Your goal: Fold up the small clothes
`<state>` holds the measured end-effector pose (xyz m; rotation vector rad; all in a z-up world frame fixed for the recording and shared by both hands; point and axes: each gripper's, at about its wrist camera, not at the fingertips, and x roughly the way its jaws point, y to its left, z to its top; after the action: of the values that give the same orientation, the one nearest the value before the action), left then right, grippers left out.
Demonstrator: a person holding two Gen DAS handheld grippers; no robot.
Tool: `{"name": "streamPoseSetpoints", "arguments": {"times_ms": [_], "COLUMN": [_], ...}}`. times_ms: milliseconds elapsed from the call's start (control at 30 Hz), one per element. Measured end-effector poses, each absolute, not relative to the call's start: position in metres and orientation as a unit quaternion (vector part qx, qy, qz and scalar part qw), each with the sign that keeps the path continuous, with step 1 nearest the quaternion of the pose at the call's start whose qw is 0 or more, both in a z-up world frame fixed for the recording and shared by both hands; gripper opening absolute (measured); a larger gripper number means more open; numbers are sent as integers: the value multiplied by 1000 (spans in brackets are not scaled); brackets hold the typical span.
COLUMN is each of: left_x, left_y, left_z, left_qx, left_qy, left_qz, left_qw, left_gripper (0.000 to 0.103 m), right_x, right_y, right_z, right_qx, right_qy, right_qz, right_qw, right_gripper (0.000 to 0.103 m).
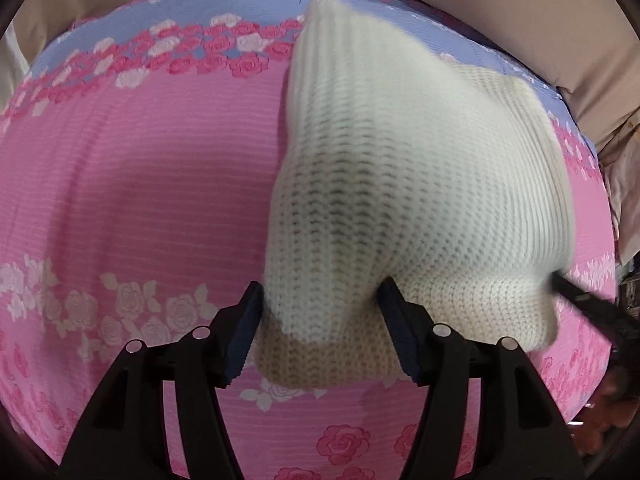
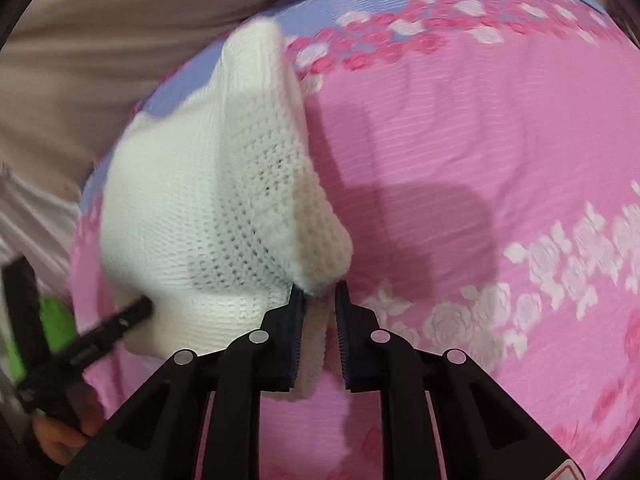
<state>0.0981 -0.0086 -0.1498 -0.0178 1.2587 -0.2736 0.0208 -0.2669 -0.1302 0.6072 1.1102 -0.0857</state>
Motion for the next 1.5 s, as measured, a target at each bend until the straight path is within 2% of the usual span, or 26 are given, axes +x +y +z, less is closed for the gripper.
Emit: {"name": "streamPoseSetpoints", "arguments": {"times_ms": [67,167,233,300,400,467,567,667,767,1033,1500], "left_x": [96,88,89,99,117,121,108,90,74,45,27], "left_y": [-9,-5,-8,-16,-28,-29,-27,-24,-27,-31,-44], "left_z": [-142,-116,-96,-93,-121,-128,-109,-97,-90,-89,-82], "left_qx": [-7,-27,-26,-3,55,66,62,59,71,75,96], "left_qy": [585,566,537,524,535,537,521,514,505,502,477], "left_qz": [-123,-128,-126,-115,-87,-86,-92,-90,-88,-76,-79], "left_qw": [802,814,834,844,838,837,846,851,856,858,870], "left_gripper": [57,57,57,64,67,67,66,70,75,75,75], "right_x": [8,6,20,33,55,55,38,13,-4,-12,-16], "right_y": [-258,-242,-235,-234,-231,-224,-216,-209,-198,-194,-176], "right_z": [-97,-79,-85,-105,-147,-136,-99,-75,-73,-73,-73], "right_qx": [266,248,225,205,187,166,166,154,146,122,96], "right_qy": [485,465,479,503,553,557,526,502,503,497,500], "right_qz": [-52,-29,-20,-28,-28,-28,-21,-45,-60,-98,-84], "right_qw": [832,850,848,839,811,813,834,850,850,853,857], "right_gripper": [14,15,10,8,0,0,4,11,15,33,40]}}
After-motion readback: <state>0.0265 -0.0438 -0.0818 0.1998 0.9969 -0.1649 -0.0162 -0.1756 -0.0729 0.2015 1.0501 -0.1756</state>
